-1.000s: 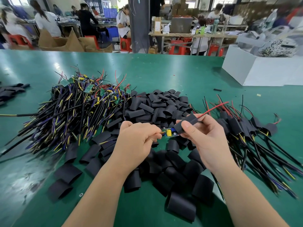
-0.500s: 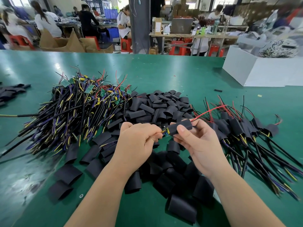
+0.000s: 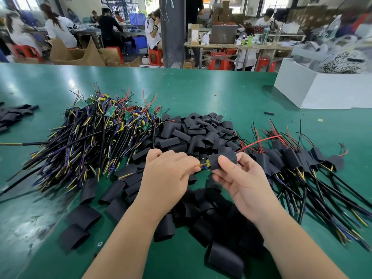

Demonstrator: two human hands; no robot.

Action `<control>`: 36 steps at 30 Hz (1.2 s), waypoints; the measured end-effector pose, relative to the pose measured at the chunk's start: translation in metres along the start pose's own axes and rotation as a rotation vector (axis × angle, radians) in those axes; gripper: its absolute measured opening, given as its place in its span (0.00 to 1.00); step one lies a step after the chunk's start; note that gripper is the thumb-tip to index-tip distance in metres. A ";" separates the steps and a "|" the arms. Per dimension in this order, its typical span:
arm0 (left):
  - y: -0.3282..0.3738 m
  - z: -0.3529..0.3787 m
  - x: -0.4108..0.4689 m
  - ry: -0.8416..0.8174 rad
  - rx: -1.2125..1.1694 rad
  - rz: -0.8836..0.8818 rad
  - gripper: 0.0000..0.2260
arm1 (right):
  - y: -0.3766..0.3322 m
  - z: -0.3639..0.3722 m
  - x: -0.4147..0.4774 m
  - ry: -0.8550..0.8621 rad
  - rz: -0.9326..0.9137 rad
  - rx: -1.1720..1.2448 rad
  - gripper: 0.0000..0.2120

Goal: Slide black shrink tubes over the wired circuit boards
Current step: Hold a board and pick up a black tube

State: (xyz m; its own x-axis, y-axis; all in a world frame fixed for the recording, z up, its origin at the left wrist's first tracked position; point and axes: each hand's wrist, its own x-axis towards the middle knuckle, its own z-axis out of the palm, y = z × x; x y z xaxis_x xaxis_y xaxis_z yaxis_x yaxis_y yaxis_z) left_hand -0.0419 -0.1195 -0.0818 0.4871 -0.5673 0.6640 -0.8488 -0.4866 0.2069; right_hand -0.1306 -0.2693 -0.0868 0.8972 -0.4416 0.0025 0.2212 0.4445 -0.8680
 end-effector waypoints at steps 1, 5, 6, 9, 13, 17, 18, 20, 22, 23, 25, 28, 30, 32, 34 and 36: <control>0.000 0.000 0.000 -0.002 -0.022 -0.017 0.11 | 0.001 -0.001 0.000 -0.029 -0.010 0.008 0.18; 0.002 0.002 -0.001 -0.012 -0.090 -0.064 0.07 | 0.001 -0.003 0.002 -0.160 -0.052 -0.022 0.22; 0.002 0.003 -0.001 -0.012 -0.091 -0.066 0.07 | 0.001 -0.003 0.002 -0.173 -0.072 -0.038 0.21; -0.001 0.003 -0.001 -0.008 -0.116 -0.076 0.08 | 0.000 -0.004 0.001 -0.171 -0.155 -0.154 0.20; -0.002 0.002 -0.001 0.003 -0.184 -0.073 0.11 | -0.007 -0.003 -0.002 -0.133 -0.232 -0.361 0.20; -0.003 0.005 -0.001 -0.005 -0.197 -0.071 0.08 | -0.010 -0.003 -0.004 -0.143 -0.236 -0.434 0.18; -0.004 0.005 -0.001 -0.008 -0.221 -0.079 0.08 | -0.010 -0.003 -0.004 -0.145 -0.236 -0.456 0.19; -0.005 0.006 -0.002 -0.022 -0.282 -0.090 0.08 | -0.012 -0.002 -0.005 -0.147 -0.239 -0.476 0.20; -0.003 0.005 -0.002 -0.039 -0.354 -0.107 0.08 | -0.015 -0.002 -0.005 -0.145 -0.250 -0.492 0.20; -0.002 0.005 -0.001 -0.047 -0.393 -0.118 0.09 | -0.017 -0.001 -0.005 -0.146 -0.254 -0.492 0.20; -0.001 0.004 -0.001 -0.059 -0.458 -0.133 0.09 | -0.019 0.000 -0.007 -0.152 -0.250 -0.473 0.20; 0.000 0.004 0.000 -0.076 -0.538 -0.134 0.09 | -0.020 -0.002 -0.007 -0.158 -0.272 -0.489 0.23; 0.001 0.004 0.000 -0.101 -0.575 -0.149 0.09 | -0.022 -0.005 -0.008 -0.179 -0.301 -0.544 0.27; 0.001 0.005 0.000 -0.122 -0.605 -0.164 0.09 | -0.023 -0.006 -0.007 -0.202 -0.311 -0.558 0.28; 0.000 0.005 -0.001 -0.141 -0.624 -0.168 0.09 | -0.023 -0.007 -0.007 -0.198 -0.319 -0.577 0.26; -0.001 0.005 -0.001 -0.163 -0.631 -0.170 0.09 | -0.023 -0.007 -0.006 -0.190 -0.305 -0.591 0.23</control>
State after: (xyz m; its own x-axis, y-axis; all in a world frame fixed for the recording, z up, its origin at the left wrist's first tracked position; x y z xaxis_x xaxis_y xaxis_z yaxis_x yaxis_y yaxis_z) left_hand -0.0404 -0.1219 -0.0862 0.6074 -0.6344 0.4780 -0.6907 -0.1246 0.7124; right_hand -0.1436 -0.2829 -0.0705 0.8911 -0.3115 0.3300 0.2776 -0.2010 -0.9394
